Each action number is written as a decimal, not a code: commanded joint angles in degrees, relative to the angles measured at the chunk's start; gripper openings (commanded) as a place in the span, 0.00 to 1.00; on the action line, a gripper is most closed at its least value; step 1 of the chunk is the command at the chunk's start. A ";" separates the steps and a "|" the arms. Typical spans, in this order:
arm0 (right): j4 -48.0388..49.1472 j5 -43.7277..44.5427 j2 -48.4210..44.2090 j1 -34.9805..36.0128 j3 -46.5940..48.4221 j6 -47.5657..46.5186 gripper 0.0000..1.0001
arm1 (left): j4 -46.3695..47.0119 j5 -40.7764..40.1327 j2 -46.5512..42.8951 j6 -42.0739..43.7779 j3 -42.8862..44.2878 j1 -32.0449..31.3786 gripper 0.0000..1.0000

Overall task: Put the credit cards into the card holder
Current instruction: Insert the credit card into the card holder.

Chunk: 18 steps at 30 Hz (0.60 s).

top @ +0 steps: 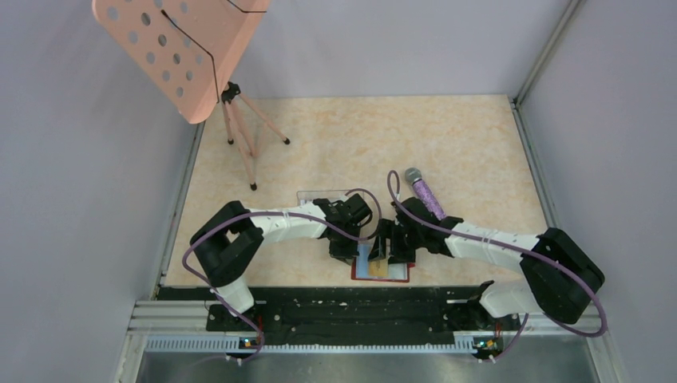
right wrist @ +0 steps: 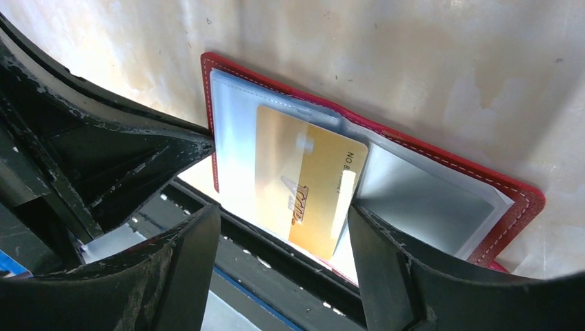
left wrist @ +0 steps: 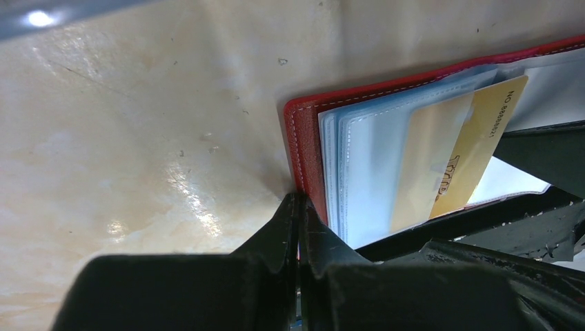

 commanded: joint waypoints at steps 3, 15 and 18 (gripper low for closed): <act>-5.00 3.86 0.04 1.63 1.50 -1.01 0.64 | -1.86 -1.09 2.20 1.04 0.37 -0.69 0.00; 6.48 -4.11 3.27 3.03 1.77 1.44 0.38 | -0.96 -0.19 1.46 1.05 0.70 -0.78 0.00; 6.34 -4.39 2.79 3.29 2.02 1.96 0.14 | -0.66 -0.21 0.43 0.88 0.43 -0.78 0.00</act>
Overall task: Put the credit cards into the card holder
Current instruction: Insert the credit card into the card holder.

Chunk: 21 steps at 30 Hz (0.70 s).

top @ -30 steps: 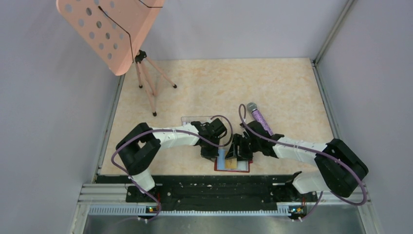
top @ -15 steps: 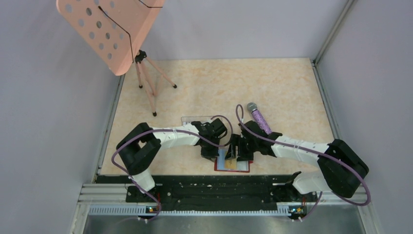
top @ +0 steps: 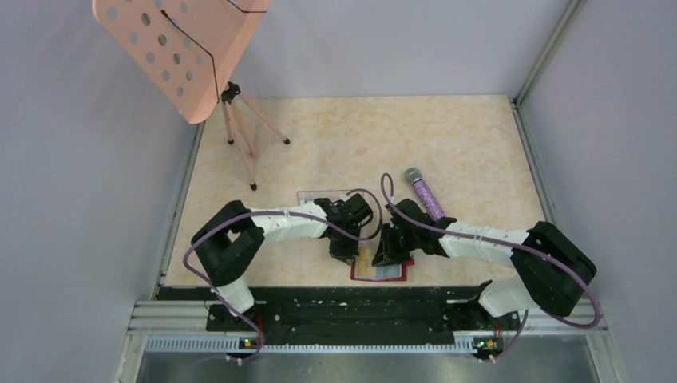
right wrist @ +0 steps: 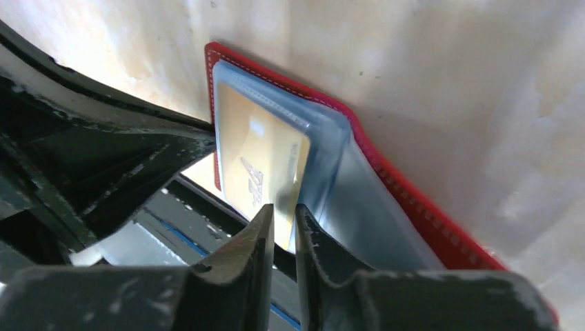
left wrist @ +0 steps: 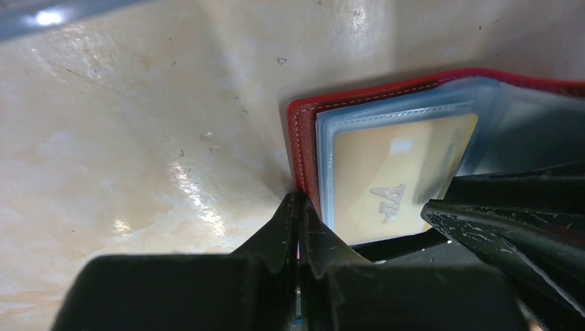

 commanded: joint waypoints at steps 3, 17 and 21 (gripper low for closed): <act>0.88 -0.93 -2.14 1.64 2.32 0.92 0.22 | -0.48 -1.19 -1.58 0.20 -0.21 -0.67 0.02; -19.15 7.87 -23.44 2.09 15.13 0.40 0.91 | -3.75 -11.95 -24.98 -2.54 -0.61 -0.63 0.52; -24.91 8.61 -27.11 2.04 25.73 1.72 0.99 | -2.51 -13.04 -32.20 -3.60 -3.63 -0.65 0.53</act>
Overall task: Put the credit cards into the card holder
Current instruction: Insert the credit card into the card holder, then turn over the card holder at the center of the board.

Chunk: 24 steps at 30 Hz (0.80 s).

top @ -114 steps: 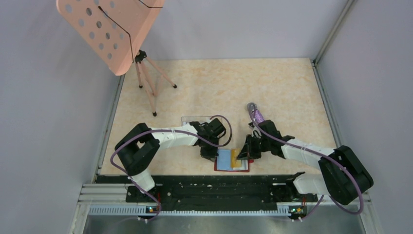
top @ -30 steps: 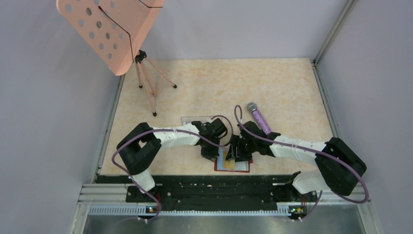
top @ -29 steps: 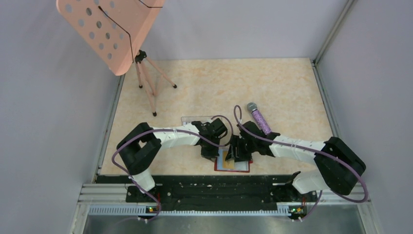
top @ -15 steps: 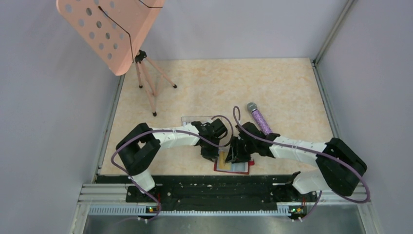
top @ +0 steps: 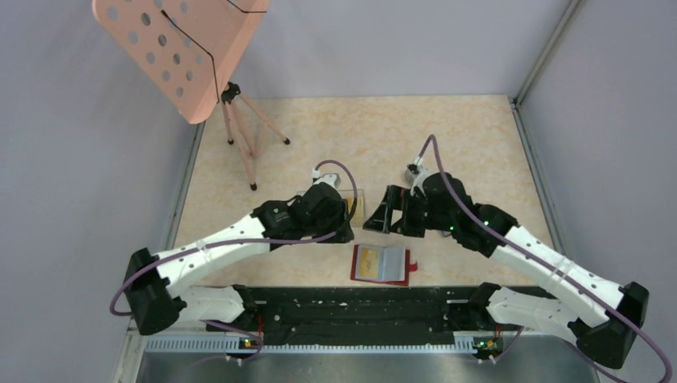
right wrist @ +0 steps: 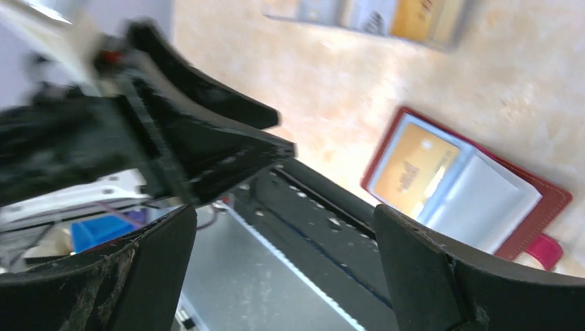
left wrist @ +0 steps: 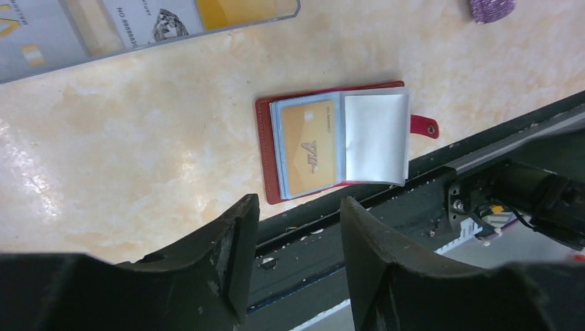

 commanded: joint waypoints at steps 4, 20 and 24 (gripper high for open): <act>-8.70 3.32 -6.95 0.69 18.25 6.10 0.99 | 1.95 -3.57 -11.09 -2.05 -6.65 -0.15 0.54; 4.59 -4.43 -7.90 0.73 32.48 16.94 0.99 | 0.27 -3.85 -14.06 -2.98 -8.58 -0.15 0.55; 7.43 -4.92 -8.65 0.71 32.23 17.69 0.99 | -0.84 -2.83 -12.46 -3.44 -7.90 -0.15 0.55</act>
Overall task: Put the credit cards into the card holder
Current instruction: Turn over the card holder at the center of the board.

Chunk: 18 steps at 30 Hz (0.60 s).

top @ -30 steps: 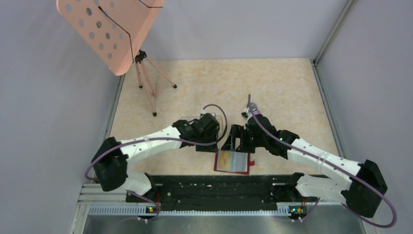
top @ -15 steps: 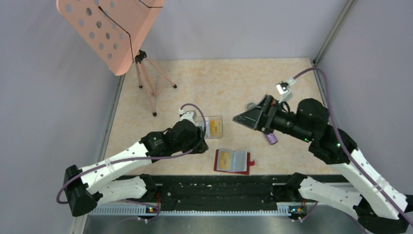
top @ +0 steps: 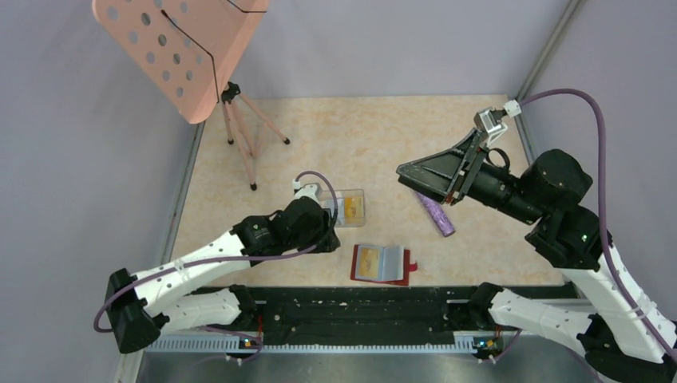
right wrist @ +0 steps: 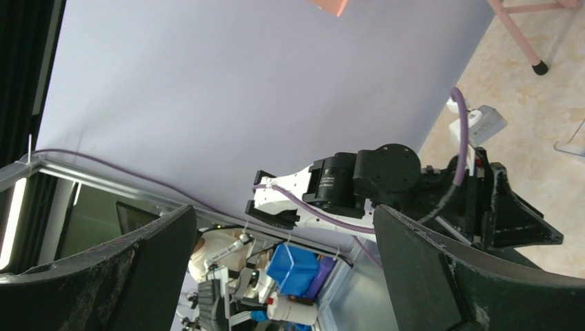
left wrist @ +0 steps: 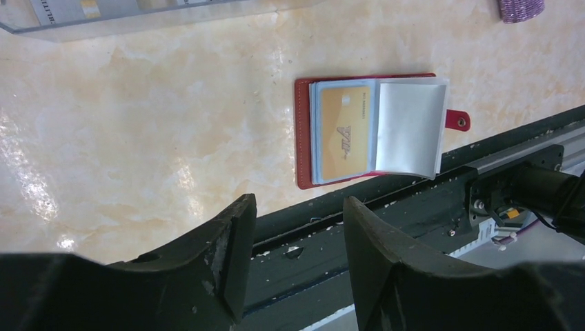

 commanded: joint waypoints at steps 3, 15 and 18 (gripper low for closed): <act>5.59 -2.96 -0.55 0.61 1.12 1.61 0.99 | -0.85 1.08 1.72 -1.38 1.67 -0.19 0.55; 7.03 -5.85 0.84 0.54 0.98 1.30 0.99 | -1.86 -0.38 0.98 -0.96 1.48 -0.16 0.55; 7.93 -8.24 1.16 0.59 -0.88 0.26 0.99 | -1.84 -0.69 0.50 -0.85 1.35 -0.15 0.56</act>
